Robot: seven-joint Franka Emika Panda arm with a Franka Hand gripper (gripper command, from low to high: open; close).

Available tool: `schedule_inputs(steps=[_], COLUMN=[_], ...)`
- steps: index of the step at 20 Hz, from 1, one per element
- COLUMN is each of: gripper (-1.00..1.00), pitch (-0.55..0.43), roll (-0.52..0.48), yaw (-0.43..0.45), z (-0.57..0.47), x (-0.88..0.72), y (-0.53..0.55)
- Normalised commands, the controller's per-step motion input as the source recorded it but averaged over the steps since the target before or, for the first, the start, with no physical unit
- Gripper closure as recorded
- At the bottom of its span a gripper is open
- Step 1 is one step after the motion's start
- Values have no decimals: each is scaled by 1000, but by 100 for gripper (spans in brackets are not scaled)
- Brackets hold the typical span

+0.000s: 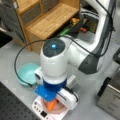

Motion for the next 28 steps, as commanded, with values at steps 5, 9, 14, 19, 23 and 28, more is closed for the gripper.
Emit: schedule_inputs(steps=[5,9,14,19,23,28], gripper=[-100,-100,-100,-100,-100,-100], pitch=[-42,-67,-66,-45,-24,-24], roll=[-237,-229,-228,-230,-217,-211], yaw=[55,85,100,112,119,147], z=[-74,-81,-17,58,118,99], x=[-206,-259,-317,-366,-427,-500], y=[-76,-102,-101,-128,-173,-223])
